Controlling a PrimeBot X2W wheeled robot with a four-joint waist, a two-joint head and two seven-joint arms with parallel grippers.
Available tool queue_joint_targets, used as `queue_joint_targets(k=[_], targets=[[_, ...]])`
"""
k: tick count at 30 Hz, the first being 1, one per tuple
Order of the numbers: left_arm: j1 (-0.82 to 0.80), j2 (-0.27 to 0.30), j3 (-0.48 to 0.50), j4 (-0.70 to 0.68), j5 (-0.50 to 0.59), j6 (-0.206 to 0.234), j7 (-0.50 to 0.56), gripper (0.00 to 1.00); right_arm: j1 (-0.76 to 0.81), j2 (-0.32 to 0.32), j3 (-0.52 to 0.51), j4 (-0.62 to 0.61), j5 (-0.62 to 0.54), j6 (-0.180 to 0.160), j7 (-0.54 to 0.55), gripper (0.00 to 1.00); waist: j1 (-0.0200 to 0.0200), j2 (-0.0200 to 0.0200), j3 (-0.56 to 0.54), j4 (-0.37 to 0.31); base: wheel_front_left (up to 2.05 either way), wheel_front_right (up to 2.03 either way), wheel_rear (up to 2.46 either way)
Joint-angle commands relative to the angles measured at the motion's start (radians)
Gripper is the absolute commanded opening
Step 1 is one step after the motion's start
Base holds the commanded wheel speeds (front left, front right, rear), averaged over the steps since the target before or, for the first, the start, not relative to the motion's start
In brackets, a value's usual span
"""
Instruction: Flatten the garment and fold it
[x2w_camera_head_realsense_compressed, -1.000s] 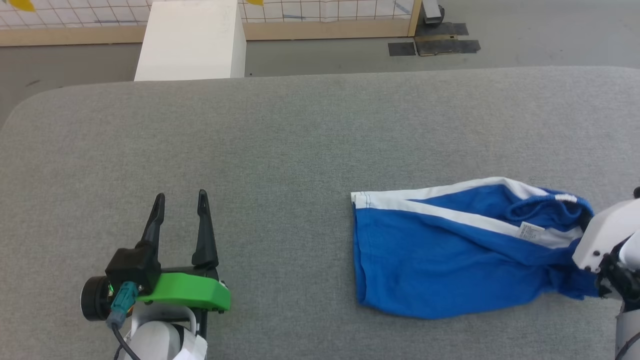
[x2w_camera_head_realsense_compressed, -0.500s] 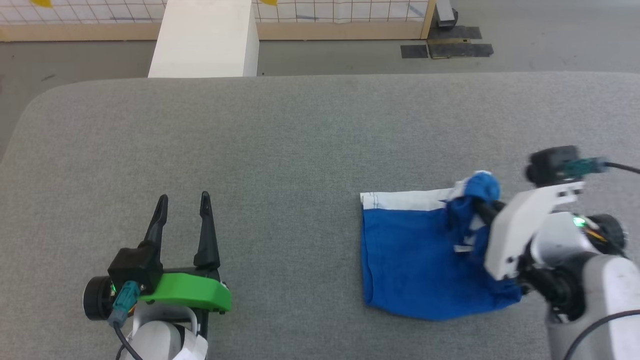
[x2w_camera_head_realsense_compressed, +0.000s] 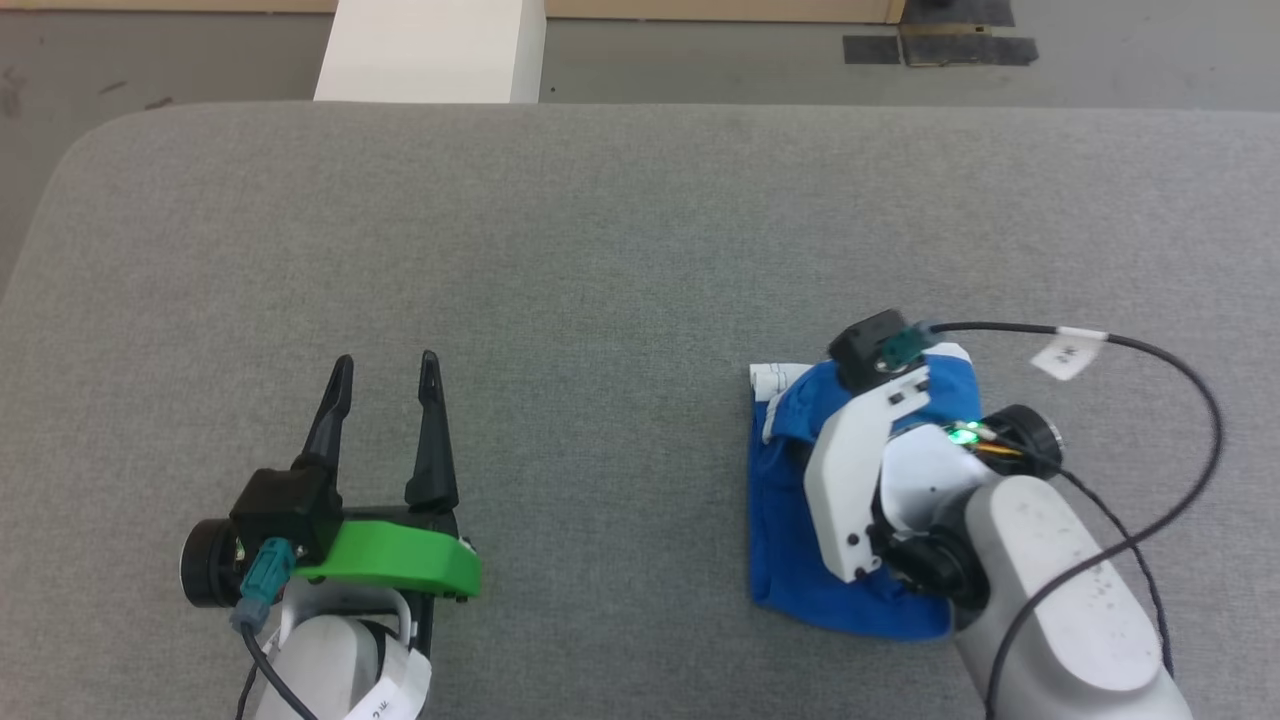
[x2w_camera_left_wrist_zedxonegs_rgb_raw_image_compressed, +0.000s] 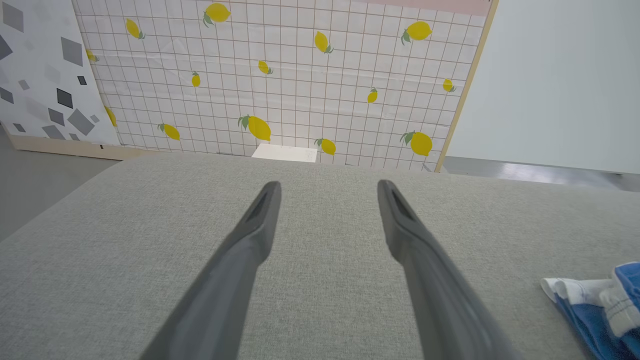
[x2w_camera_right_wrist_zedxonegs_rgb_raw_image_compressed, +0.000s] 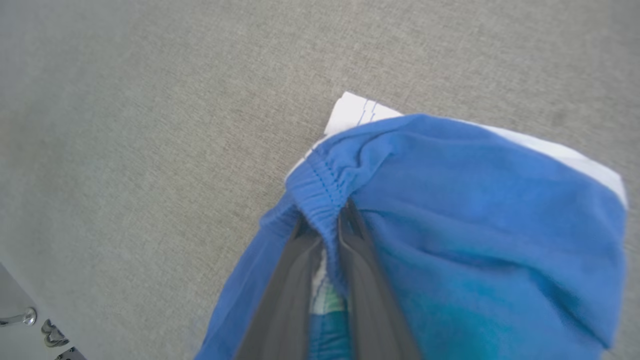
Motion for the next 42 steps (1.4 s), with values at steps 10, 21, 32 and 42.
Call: queue_joint_targets(k=[10, 21, 32, 42], targets=[[-0.008, -0.004, -0.009, 0.004, -0.014, 0.022, -0.005, 1.00, -0.050, 0.001, 0.083, 0.092, 0.102, -0.002, -0.078, 1.00, 0.0000, 0.0000, -0.008, 0.006, 0.00, 0.00, 0.00], [0.037, -0.004, 0.023, 0.011, -0.023, 0.006, -0.005, 1.00, 0.058, -0.035, -0.021, -0.183, 0.196, -0.002, -0.339, 1.00, 0.0000, 0.0000, -0.111, -0.071, 0.00, 0.00, 0.00], [0.075, -0.004, 0.044, 0.008, -0.037, 0.000, -0.005, 1.00, 0.216, -0.019, -0.287, -0.233, 0.178, -0.002, -0.503, 1.00, 0.0000, 0.0000, -0.166, -0.153, 0.00, 0.00, 0.00], [0.083, -0.004, 0.042, -0.003, -0.047, 0.013, -0.005, 1.00, 0.140, 0.001, -0.521, 0.096, 0.763, -0.002, -0.188, 1.00, 0.0000, 0.0000, -0.163, -0.182, 0.00, 0.00, 0.00]])
